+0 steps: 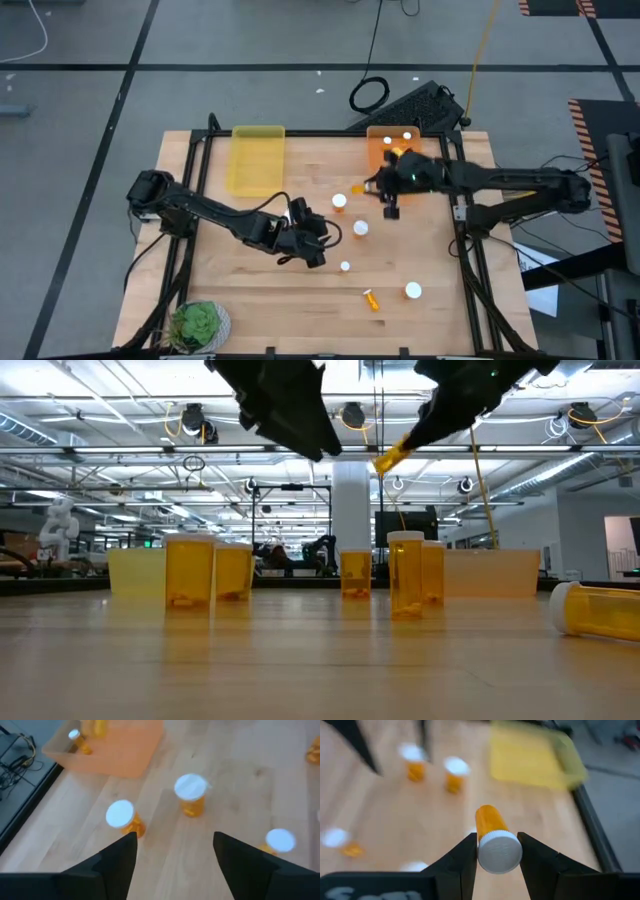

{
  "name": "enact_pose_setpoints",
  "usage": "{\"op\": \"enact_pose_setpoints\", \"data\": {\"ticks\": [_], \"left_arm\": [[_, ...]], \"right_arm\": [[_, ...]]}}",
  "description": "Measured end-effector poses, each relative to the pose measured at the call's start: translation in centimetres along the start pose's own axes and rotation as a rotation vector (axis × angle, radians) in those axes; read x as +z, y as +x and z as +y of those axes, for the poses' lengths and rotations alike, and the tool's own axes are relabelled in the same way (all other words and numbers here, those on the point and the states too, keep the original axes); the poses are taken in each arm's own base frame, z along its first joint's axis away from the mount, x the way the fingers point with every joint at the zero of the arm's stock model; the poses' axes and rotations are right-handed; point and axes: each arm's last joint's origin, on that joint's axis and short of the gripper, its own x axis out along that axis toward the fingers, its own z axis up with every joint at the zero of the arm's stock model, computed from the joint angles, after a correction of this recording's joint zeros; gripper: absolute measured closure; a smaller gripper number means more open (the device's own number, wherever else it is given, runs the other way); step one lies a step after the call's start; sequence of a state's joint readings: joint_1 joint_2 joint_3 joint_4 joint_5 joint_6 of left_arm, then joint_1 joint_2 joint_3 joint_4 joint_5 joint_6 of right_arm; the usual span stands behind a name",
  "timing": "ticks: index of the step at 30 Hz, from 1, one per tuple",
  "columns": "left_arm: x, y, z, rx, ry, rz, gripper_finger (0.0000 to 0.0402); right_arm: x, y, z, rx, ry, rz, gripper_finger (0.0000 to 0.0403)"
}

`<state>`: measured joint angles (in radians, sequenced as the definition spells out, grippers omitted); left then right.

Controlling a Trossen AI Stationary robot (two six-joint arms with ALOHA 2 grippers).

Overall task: Pick and place medicine bottles into bin by pill shape (circle, oval)
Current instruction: Put the small orange pill bottle into the orange bin

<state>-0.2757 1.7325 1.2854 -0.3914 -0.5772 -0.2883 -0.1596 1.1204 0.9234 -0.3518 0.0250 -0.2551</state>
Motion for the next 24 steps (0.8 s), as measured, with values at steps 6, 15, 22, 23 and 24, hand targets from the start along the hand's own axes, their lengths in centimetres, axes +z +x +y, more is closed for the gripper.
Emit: {"op": "enact_pose_setpoints", "data": {"ticks": [6, 15, 22, 23, 24], "left_arm": [[-0.7, 1.0, 0.6, 0.015, -0.022, -0.001, 0.0157], [-1.3, 1.6, 0.6, -0.005, -0.019, -0.035, 0.0166], [-2.0, 2.0, 0.5, -0.021, -0.013, -0.053, 0.0165], [-2.0, 2.0, 0.5, -0.021, -0.013, -0.053, 0.0165], [-2.0, 2.0, 0.5, -0.021, -0.012, -0.053, 0.0165]], "right_arm": [[-0.7, -0.2, -4.8, -0.101, 0.024, 0.186, 0.0277], [-2.5, 0.6, -11.0, -0.173, 0.091, 0.407, 0.0277], [-5.4, 2.4, -14.4, -0.176, 0.138, 0.538, 0.0277], [-5.9, 2.6, -14.8, -0.173, 0.147, 0.558, 0.0277], [-6.4, 2.8, -15.1, -0.168, 0.154, 0.578, 0.0277]]}}
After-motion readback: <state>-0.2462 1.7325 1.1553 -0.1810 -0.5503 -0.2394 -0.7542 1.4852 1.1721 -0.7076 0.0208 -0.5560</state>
